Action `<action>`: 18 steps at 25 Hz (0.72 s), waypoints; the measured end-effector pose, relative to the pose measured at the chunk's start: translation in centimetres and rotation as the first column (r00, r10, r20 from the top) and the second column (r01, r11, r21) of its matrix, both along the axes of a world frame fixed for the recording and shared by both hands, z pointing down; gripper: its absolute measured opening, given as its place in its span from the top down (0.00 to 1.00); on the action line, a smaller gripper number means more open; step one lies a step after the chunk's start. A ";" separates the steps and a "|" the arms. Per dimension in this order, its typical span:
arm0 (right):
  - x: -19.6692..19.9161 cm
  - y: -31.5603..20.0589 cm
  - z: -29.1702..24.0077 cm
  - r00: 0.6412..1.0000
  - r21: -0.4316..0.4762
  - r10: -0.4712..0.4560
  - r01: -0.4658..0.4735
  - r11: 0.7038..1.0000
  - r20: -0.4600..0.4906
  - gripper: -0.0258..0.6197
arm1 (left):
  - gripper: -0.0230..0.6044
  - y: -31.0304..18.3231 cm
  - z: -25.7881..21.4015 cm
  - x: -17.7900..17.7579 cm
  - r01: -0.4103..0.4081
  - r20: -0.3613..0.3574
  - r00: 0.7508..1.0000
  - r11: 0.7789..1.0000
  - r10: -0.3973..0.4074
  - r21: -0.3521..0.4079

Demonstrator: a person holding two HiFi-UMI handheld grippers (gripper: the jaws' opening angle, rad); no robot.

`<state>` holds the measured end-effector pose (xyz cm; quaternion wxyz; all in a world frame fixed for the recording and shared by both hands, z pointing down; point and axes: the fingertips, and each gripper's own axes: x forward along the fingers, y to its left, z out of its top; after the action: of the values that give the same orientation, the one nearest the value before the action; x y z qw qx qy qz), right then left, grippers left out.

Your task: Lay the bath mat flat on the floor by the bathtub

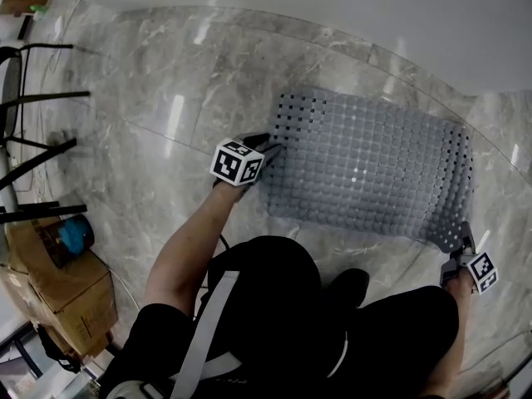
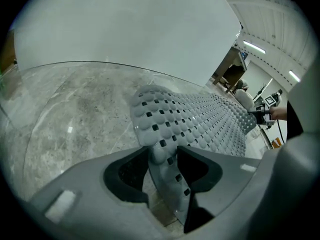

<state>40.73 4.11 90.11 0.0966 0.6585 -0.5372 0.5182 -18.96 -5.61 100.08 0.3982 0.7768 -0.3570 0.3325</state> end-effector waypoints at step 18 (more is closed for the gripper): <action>-4.8 -1.0 -0.4 0.988 0.031 -0.147 0.145 0.989 0.044 0.84 | 0.93 -0.2 -1.6 4.0 -0.121 0.048 0.992 0.988 0.117 0.098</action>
<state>35.89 3.07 89.72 0.1127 0.6065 -0.5931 0.5174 -14.96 -5.86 98.52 0.3305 0.8086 -0.3345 0.3536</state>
